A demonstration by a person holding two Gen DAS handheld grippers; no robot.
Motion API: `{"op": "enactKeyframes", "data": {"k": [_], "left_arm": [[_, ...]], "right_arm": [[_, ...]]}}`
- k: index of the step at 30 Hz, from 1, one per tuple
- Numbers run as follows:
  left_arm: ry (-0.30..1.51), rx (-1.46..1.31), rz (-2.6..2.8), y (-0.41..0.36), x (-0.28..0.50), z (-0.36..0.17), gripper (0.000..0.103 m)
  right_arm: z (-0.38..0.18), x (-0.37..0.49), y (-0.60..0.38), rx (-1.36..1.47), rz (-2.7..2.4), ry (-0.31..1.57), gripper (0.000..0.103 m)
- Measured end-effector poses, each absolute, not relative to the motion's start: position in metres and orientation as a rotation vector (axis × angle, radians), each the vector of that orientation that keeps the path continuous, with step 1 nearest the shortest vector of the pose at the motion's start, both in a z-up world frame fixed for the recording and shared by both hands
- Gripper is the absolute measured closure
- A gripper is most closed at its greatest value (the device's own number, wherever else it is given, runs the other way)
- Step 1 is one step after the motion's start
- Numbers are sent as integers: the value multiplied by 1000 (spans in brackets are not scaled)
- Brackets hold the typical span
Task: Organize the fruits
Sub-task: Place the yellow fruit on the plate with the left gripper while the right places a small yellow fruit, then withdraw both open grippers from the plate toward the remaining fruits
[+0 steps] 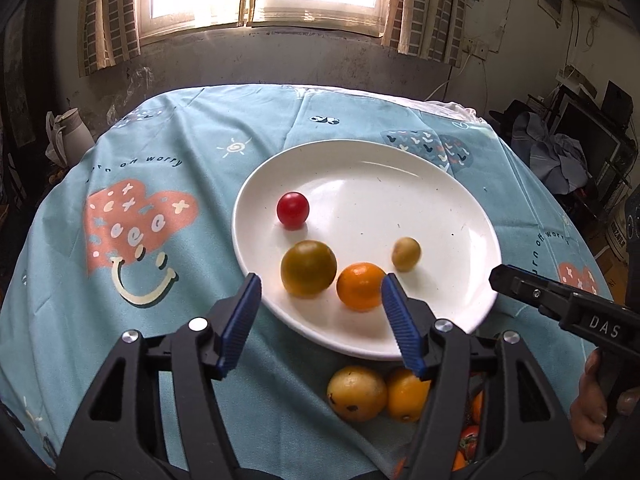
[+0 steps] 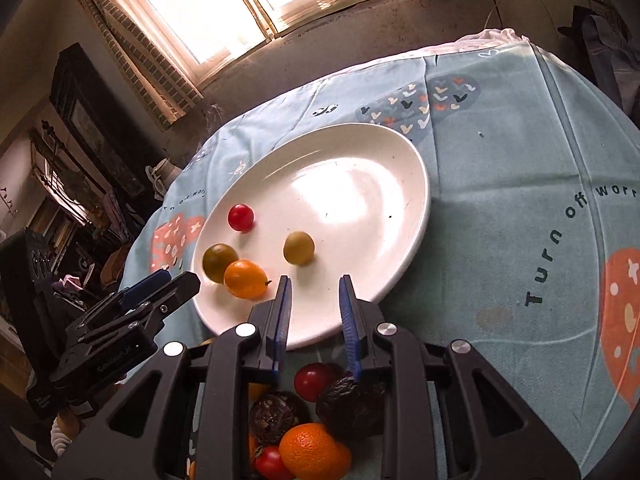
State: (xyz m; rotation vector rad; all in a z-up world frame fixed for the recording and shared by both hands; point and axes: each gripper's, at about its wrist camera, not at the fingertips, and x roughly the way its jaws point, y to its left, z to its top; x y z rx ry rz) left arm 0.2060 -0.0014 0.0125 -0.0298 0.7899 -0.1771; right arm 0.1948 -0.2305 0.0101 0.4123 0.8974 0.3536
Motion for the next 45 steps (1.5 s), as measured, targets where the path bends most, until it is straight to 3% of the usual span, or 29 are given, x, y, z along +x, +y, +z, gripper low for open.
{"op": "enactKeyframes", "data": {"k": [13,18,27,28,29,30,36,41,45], "left_arm": [[811,-21,-100,24,147,-9,34],[727,75,-90,7,136,-6,29],[760,198,-134,-15,146,-23,27],[754,203,-132,-16,147,-23,25],[749,211,-132,-16,148,-24,23],[748,217,-135,-17,149,-25,22],[730,254,-167,-21,152,-28,21],[723,258,-231,-20,155,-29,31],[719,271,-268,-19,157,-30,32]], "right_arm": [[24,110,-226,283,358,844,76],[20,103,-238,327,346,854,76],[16,105,-239,343,332,885,75],[16,106,-239,346,326,888,58],[16,104,-241,349,306,882,23],[18,101,-243,360,283,849,18],[25,96,-247,343,272,784,15],[20,99,-247,346,257,819,15],[19,99,-247,345,252,824,13]]}}
